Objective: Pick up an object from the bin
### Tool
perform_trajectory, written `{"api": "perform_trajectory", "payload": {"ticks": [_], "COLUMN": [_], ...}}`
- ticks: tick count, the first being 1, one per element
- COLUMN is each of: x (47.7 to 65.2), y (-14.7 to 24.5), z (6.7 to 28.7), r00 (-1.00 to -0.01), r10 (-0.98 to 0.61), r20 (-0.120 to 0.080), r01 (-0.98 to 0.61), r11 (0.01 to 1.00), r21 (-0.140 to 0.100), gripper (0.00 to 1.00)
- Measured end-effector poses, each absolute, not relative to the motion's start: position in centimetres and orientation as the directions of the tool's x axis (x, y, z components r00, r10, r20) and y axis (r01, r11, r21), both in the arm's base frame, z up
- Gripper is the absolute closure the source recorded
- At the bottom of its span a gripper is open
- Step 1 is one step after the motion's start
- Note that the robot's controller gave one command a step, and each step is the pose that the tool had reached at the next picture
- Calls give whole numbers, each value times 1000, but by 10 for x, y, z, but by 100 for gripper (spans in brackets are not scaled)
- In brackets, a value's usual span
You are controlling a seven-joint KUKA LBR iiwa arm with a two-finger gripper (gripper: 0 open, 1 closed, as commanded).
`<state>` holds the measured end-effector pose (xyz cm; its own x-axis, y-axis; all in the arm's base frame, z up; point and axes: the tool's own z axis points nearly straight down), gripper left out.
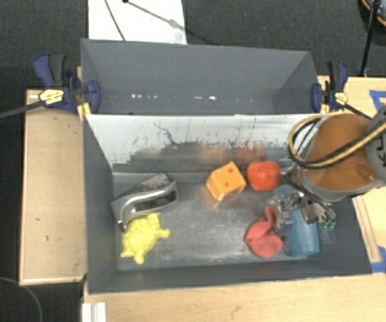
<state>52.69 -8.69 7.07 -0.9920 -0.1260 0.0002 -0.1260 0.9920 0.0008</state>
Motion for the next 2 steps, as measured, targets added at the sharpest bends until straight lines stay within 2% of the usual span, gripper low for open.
{"api": "perform_trajectory", "payload": {"ticks": [1,2], "x": [534,534], "y": [-86,-83], "z": [123,192], "r00": [-993,-990], "r10": [-121,-141], "r20": [4,1], "r01": [-121,-141], "r11": [993,990], "r21": [2,1], "gripper": [100,100]}}
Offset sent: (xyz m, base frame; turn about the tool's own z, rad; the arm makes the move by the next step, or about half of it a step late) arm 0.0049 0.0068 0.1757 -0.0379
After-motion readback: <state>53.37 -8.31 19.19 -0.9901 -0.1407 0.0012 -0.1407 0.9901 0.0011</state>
